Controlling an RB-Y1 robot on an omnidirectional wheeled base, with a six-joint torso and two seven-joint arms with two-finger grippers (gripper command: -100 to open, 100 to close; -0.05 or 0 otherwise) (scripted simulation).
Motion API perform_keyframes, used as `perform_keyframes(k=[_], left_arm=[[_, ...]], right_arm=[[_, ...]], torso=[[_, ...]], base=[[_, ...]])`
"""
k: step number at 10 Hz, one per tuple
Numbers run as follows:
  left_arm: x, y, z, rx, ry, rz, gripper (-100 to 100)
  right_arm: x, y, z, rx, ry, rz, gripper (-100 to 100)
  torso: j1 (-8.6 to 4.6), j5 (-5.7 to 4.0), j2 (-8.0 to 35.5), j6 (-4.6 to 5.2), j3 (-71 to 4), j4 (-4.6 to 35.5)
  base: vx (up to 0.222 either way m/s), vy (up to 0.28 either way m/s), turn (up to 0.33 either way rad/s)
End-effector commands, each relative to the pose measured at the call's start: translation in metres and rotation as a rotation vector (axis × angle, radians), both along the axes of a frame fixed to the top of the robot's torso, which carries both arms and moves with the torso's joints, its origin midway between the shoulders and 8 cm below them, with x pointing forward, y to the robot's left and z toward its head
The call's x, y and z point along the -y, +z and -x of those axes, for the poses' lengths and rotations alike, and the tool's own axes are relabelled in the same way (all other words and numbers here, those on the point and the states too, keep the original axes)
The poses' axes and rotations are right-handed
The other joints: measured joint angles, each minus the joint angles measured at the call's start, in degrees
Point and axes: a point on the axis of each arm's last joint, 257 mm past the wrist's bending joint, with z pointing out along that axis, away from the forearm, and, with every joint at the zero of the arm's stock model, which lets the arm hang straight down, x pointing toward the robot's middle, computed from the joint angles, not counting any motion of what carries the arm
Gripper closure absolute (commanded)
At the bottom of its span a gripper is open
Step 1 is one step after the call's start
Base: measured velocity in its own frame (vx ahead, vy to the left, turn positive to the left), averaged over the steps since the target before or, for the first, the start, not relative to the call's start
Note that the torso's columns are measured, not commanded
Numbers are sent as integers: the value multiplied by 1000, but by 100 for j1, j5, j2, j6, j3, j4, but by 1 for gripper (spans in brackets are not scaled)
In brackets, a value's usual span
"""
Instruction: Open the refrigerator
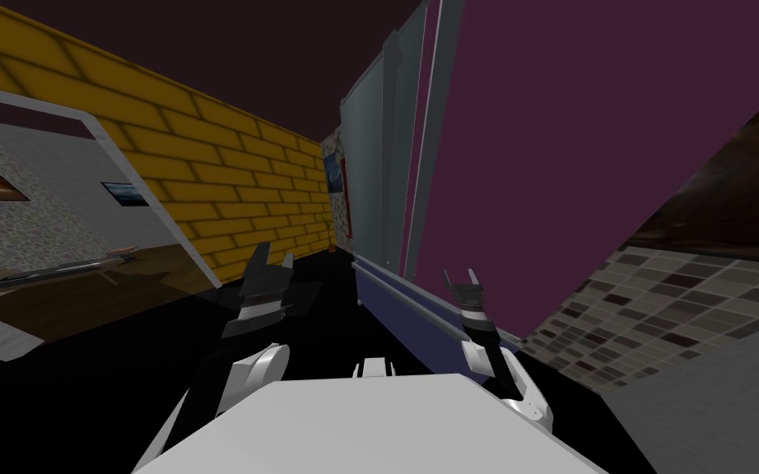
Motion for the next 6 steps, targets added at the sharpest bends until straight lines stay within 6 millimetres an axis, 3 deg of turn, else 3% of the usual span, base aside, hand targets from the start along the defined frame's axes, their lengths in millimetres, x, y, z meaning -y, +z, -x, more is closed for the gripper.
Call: perform_keyframes(k=[1,3,6], left_arm=[[0,0,0,0,0,0,0],[0,0,0,0,0,0,0],[0,0,0,0,0,0,0]], right_arm=[[8,-18,-5,-35,-68,53,-100],[8,-18,-5,-35,-90,79,-100],[17,-40,-11,-80,-167,142,-100]], torso=[[-7,2,6,5,2,4],[-15,0,19,6,11,8],[-11,-1,13,7,7,5]], base=[[48,97,-13],[23,52,-3],[29,56,-5]])
